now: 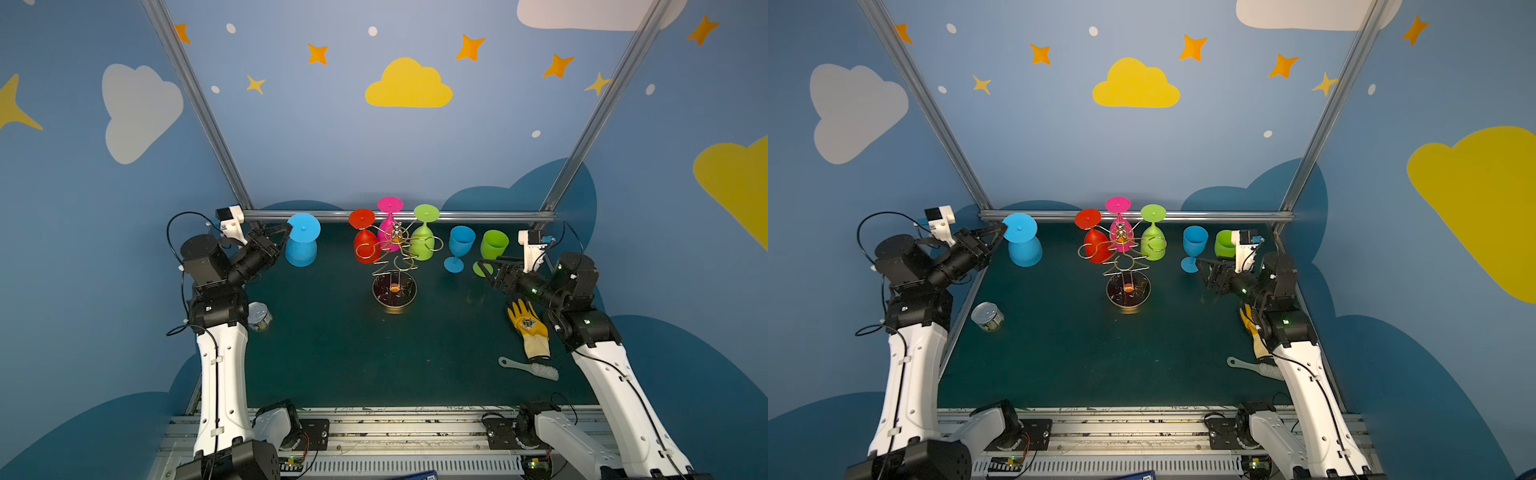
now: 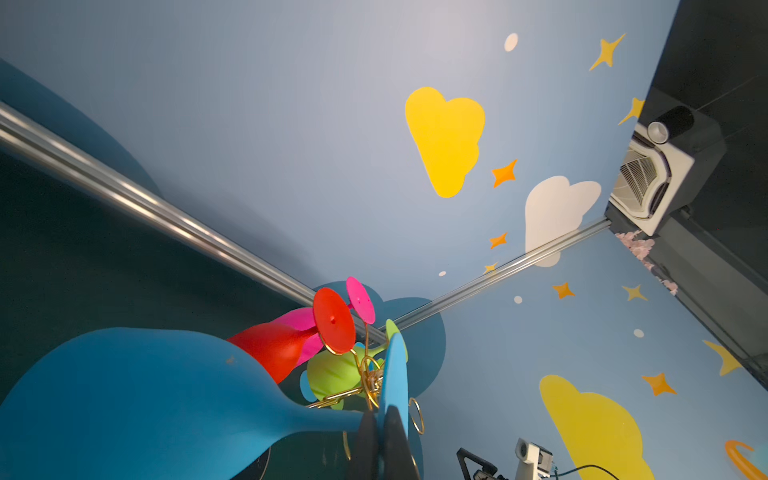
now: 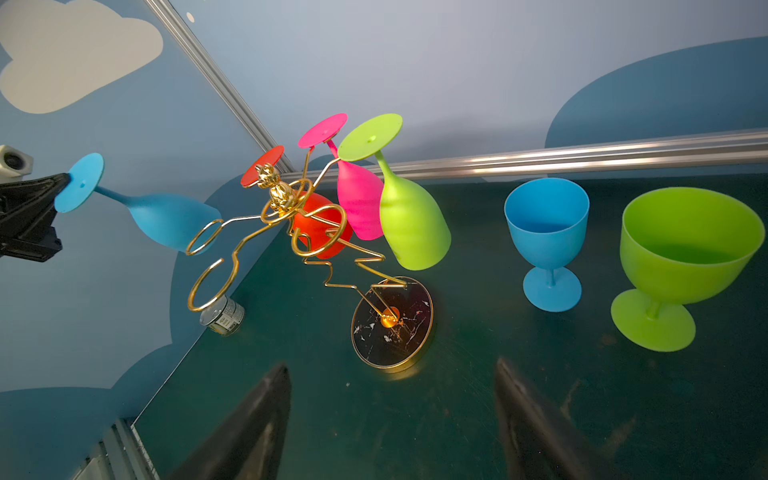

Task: Take the wine glass off the wine glass rack
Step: 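Pull the blue glass up off its rack hook with the left gripper, then bring the right gripper to the blue glass stem while the left holds it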

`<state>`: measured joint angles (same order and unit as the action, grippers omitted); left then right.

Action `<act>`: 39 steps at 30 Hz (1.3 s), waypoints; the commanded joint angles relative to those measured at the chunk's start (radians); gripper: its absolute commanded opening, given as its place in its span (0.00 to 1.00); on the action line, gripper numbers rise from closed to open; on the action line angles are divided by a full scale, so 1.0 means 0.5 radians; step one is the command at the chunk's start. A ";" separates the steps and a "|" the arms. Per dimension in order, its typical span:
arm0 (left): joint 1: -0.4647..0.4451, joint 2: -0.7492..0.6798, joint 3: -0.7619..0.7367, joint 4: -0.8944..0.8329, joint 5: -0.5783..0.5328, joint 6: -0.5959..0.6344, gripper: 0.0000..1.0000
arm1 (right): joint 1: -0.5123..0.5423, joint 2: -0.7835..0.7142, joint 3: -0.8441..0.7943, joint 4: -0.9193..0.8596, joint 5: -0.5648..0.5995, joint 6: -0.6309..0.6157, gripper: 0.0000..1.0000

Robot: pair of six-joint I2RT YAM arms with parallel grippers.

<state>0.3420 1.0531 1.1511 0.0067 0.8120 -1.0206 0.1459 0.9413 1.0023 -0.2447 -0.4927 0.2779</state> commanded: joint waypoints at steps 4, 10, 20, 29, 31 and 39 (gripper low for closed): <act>0.001 0.001 0.221 0.356 0.239 -0.329 0.04 | 0.015 0.032 0.148 0.111 -0.081 -0.101 0.76; -0.109 0.088 0.400 0.555 0.326 -0.482 0.04 | 0.049 0.083 0.226 0.190 -0.172 -0.159 0.76; -0.349 0.229 0.517 0.816 0.427 -0.714 0.04 | 0.308 0.167 0.383 0.317 -0.214 -0.450 0.76; -0.623 0.416 0.644 0.984 0.505 -0.883 0.04 | 0.606 0.231 0.418 0.527 -0.172 -0.773 0.79; -0.683 0.457 0.680 0.987 0.528 -0.894 0.04 | 0.661 0.261 0.436 0.555 -0.189 -0.865 0.79; -0.890 0.602 0.725 1.059 0.571 -1.007 0.04 | 0.872 0.428 0.563 0.561 -0.129 -1.153 0.83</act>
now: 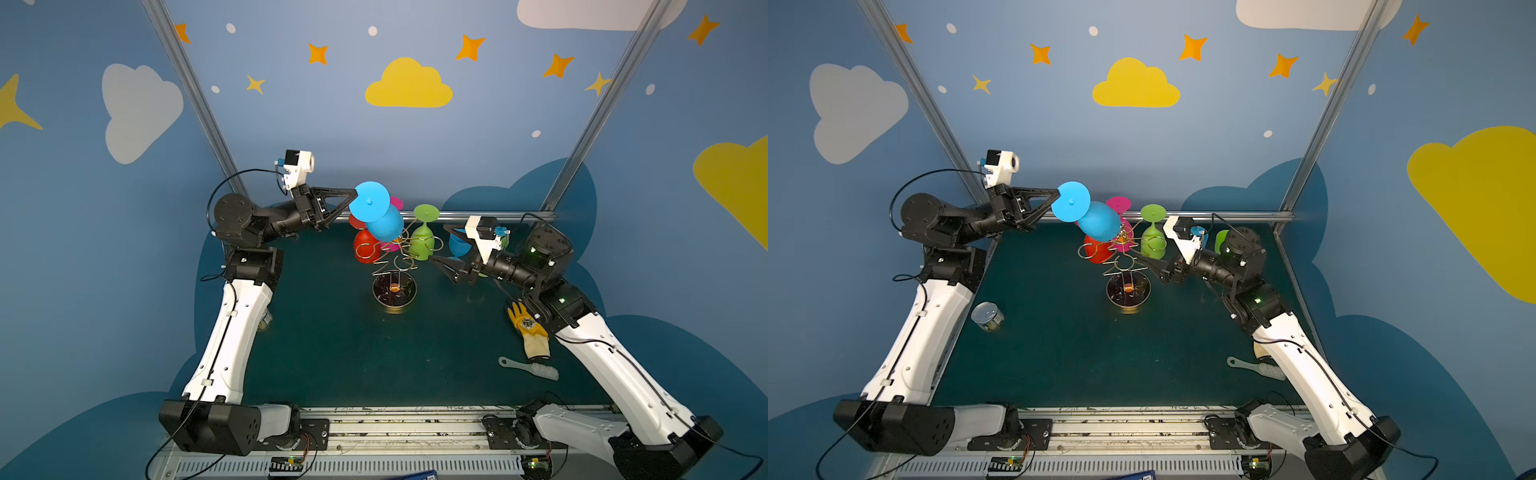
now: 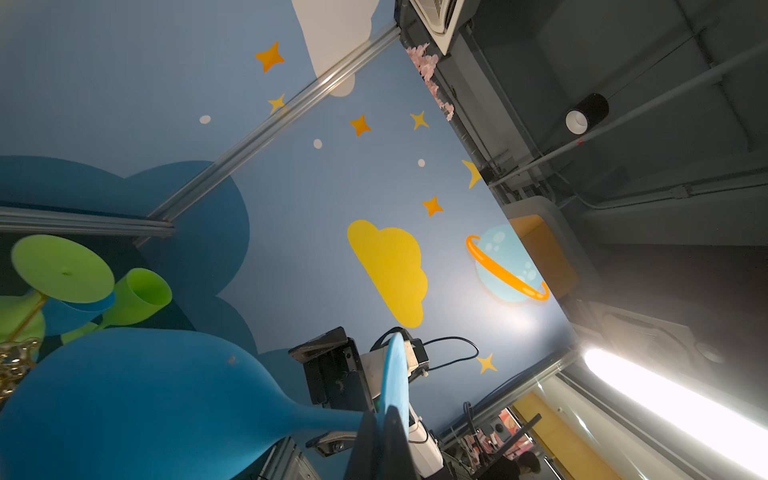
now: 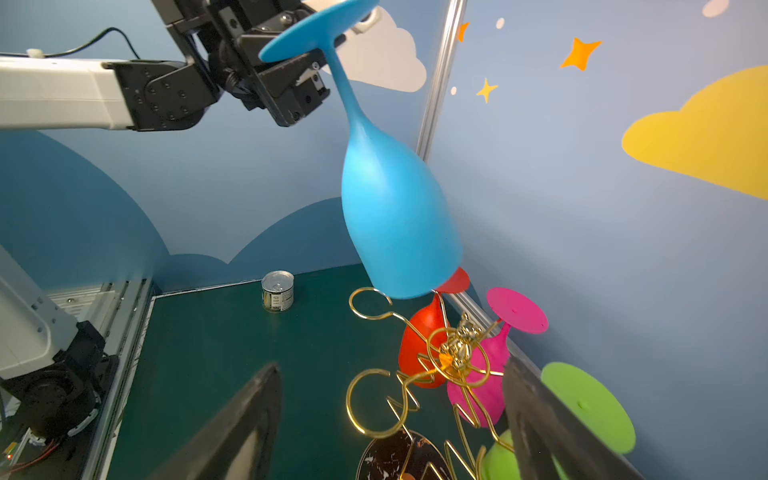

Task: Take the wine glass off the wine glass rack
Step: 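Bring the right gripper to the blue glass stem while the left holds it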

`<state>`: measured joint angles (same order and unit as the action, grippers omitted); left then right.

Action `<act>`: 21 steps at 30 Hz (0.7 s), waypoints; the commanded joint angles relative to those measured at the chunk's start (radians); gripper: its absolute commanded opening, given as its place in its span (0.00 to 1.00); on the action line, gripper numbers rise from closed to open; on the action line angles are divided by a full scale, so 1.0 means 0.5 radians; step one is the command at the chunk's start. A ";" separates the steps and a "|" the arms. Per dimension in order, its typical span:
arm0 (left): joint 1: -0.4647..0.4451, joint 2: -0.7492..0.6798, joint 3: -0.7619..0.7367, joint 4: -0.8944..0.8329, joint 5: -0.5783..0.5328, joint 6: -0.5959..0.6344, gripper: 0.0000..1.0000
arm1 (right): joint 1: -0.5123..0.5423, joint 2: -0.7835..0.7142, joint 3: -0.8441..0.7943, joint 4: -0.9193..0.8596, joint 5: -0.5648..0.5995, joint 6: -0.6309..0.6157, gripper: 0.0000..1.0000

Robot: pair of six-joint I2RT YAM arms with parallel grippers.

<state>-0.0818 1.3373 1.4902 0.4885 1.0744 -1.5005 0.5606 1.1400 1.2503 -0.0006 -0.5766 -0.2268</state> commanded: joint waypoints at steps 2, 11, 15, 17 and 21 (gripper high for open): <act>-0.069 0.047 0.049 0.080 0.047 -0.041 0.04 | 0.070 0.067 0.091 0.087 0.059 -0.213 0.84; -0.162 0.083 0.040 0.065 0.047 -0.034 0.04 | 0.161 0.197 0.138 0.250 0.181 -0.264 0.87; -0.196 0.087 0.033 0.066 0.041 -0.039 0.04 | 0.180 0.274 0.159 0.323 0.218 -0.267 0.87; -0.213 0.090 0.026 0.065 0.039 -0.036 0.04 | 0.189 0.306 0.168 0.364 0.229 -0.267 0.87; -0.241 0.093 0.008 0.068 0.036 -0.037 0.04 | 0.209 0.378 0.223 0.362 0.236 -0.264 0.88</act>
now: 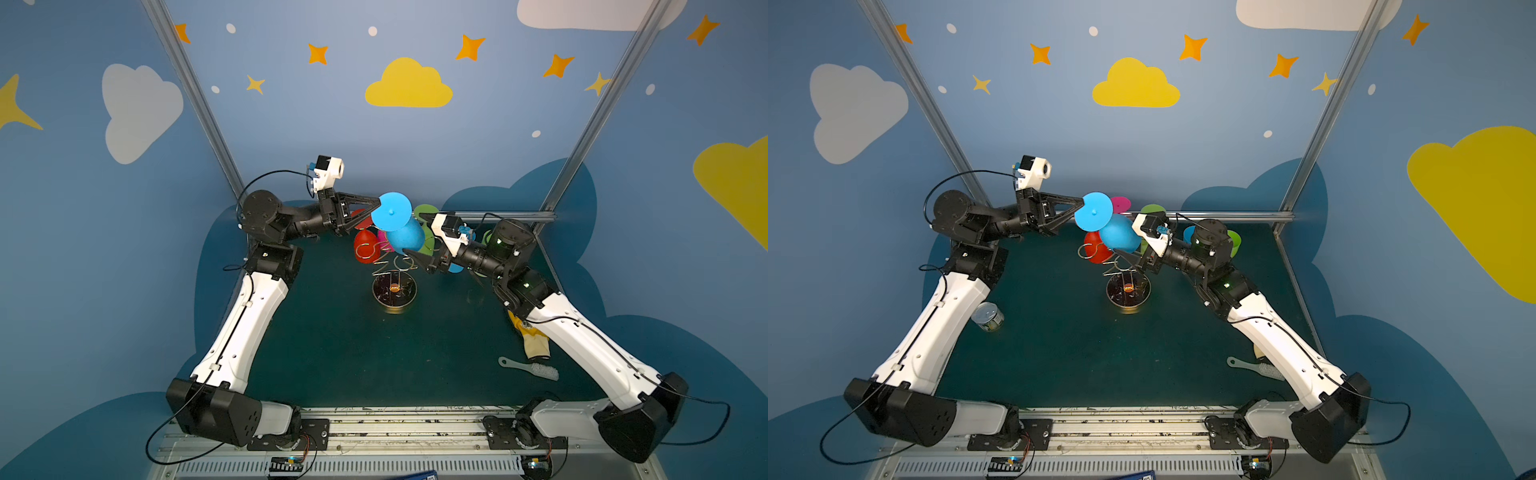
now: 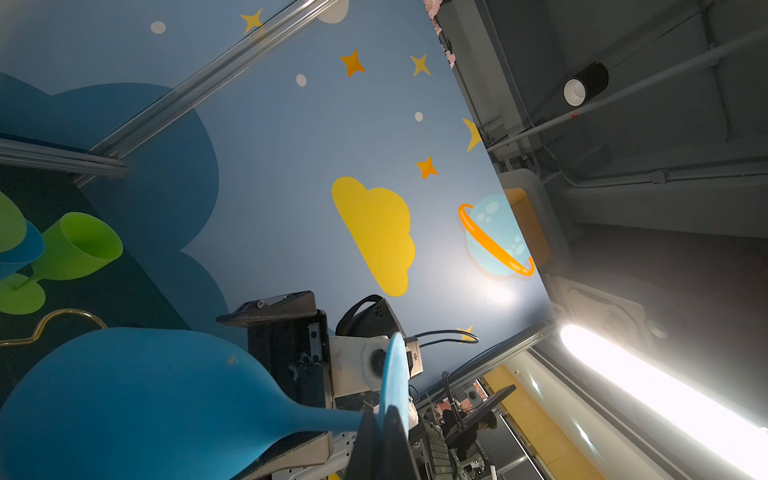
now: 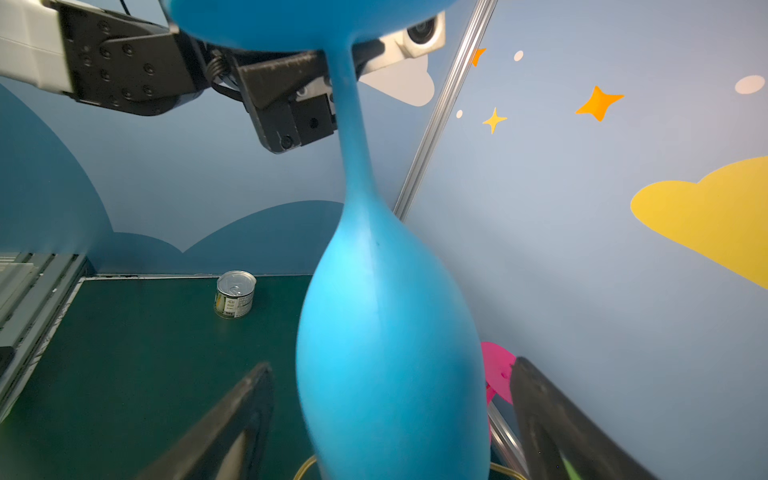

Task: Take the wine glass off the wine glass rack
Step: 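Bring the right gripper to the blue glass stem while the left holds it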

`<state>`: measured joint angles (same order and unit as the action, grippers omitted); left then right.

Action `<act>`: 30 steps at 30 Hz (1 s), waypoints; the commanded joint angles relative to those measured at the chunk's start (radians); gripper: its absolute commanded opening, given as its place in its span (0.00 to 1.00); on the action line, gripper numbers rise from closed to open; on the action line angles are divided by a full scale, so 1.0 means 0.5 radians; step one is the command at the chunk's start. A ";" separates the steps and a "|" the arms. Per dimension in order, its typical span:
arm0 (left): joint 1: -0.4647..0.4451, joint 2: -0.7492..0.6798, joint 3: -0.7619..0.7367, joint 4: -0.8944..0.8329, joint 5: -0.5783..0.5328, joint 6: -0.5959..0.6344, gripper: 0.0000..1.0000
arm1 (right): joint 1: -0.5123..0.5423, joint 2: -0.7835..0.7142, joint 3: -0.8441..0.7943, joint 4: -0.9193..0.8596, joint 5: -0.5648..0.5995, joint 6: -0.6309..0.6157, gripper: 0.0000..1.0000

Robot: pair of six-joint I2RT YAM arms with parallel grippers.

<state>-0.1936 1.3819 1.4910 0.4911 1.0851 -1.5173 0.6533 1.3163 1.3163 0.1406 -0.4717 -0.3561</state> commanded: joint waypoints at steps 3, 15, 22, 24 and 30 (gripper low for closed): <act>-0.035 0.010 -0.002 0.067 0.013 -0.003 0.04 | 0.046 0.071 0.119 0.077 0.026 -0.009 0.88; -0.059 0.025 -0.031 0.180 0.005 -0.078 0.04 | 0.089 0.167 0.183 0.011 0.062 0.013 0.86; -0.061 0.031 -0.027 0.193 -0.014 -0.060 0.04 | 0.096 0.130 0.149 -0.036 0.078 0.053 0.66; -0.061 0.031 -0.029 0.193 -0.034 -0.042 0.04 | 0.099 0.097 0.119 -0.038 0.094 0.082 0.59; -0.058 0.047 -0.030 0.092 -0.091 0.093 0.22 | 0.099 -0.015 0.083 -0.142 0.193 0.246 0.44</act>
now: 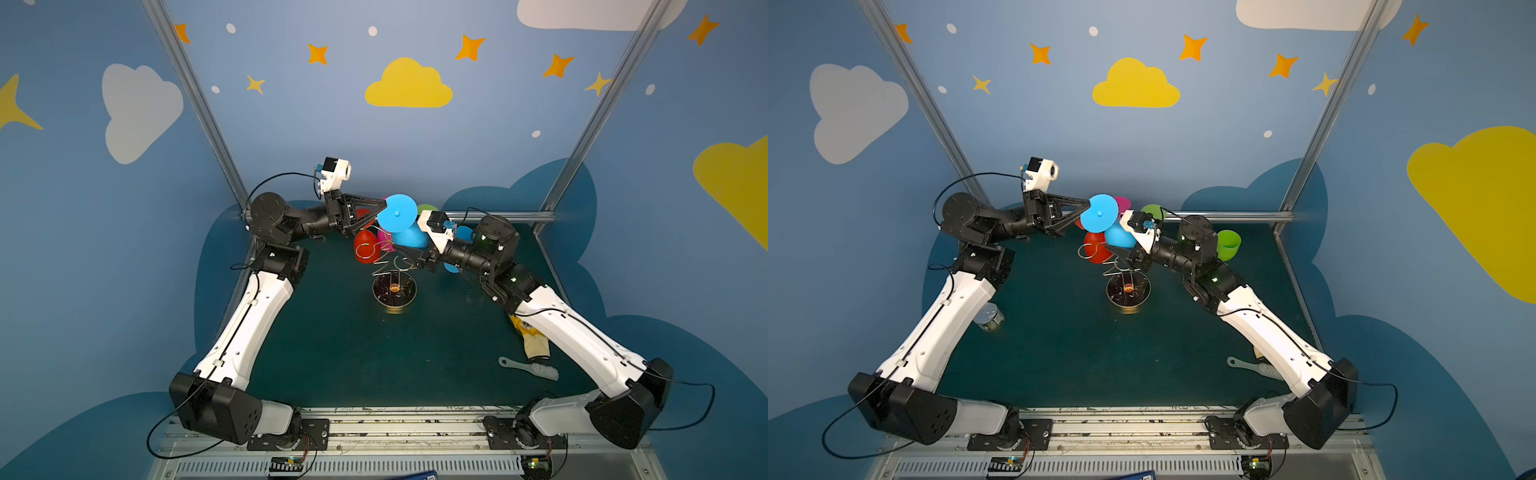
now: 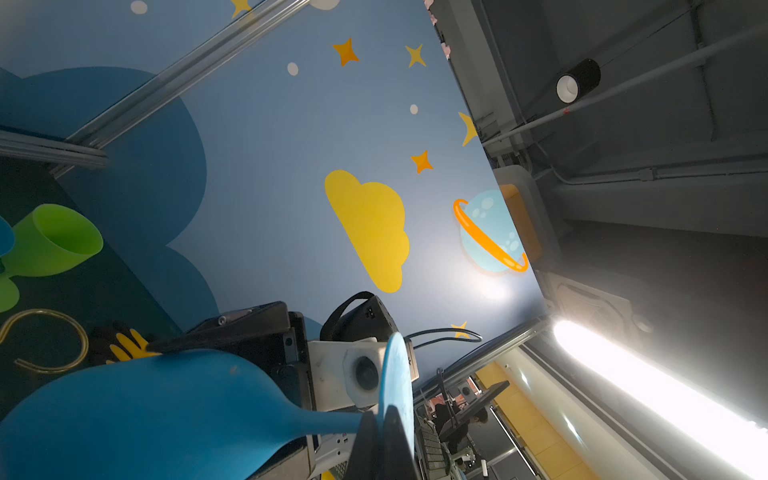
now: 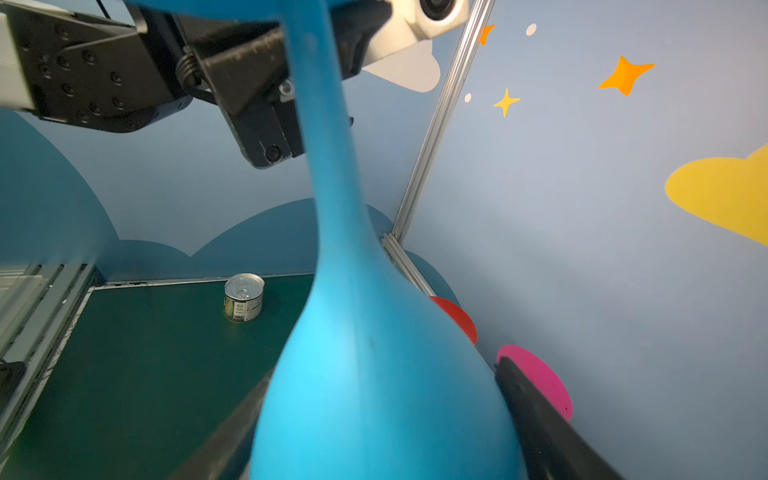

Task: Take the wine glass off the wine glass rack
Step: 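Bring the right gripper to the blue glass stem while the left holds it, then close the right gripper on the blue glass stem while the left holds the foot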

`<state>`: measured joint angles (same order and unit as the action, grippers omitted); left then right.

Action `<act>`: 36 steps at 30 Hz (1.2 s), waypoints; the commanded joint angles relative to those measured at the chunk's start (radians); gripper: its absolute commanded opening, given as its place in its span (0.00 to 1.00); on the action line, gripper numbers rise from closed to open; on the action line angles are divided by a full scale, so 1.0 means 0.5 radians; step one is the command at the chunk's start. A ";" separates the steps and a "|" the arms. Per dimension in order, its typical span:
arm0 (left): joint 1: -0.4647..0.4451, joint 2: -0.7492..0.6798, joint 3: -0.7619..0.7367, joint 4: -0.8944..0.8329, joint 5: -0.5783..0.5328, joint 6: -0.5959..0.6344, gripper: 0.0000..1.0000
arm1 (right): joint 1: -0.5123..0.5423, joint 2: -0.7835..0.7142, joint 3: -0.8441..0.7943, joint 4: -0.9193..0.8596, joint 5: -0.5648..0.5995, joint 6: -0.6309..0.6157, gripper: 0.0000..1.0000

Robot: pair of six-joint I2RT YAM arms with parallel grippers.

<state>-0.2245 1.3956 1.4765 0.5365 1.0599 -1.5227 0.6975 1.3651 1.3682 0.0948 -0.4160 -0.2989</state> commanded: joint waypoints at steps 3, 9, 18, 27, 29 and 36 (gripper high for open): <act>0.011 0.035 -0.004 -0.072 -0.067 0.215 0.44 | 0.010 -0.191 -0.002 -0.230 0.179 0.205 0.40; 0.009 0.038 -0.004 -0.403 -0.270 0.834 0.61 | 0.010 -0.373 0.071 -0.747 0.399 0.327 0.33; -0.122 -0.197 -0.333 -0.530 -0.810 2.454 0.61 | -0.014 -0.366 0.339 -1.501 0.617 0.454 0.30; -0.235 -0.375 -0.730 -0.118 -0.974 3.595 0.57 | -0.033 -0.182 0.470 -1.635 0.499 0.474 0.26; -0.265 -0.357 -0.712 -0.120 -0.973 3.707 0.56 | -0.033 -0.134 0.516 -1.656 0.468 0.475 0.25; -0.376 -0.299 -0.722 -0.078 -1.036 3.985 0.54 | -0.033 -0.017 0.636 -1.727 0.393 0.456 0.24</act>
<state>-0.4015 1.2350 1.1164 0.4503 0.5682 0.3664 0.6830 1.3479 1.6424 -0.7414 -0.1852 -0.0734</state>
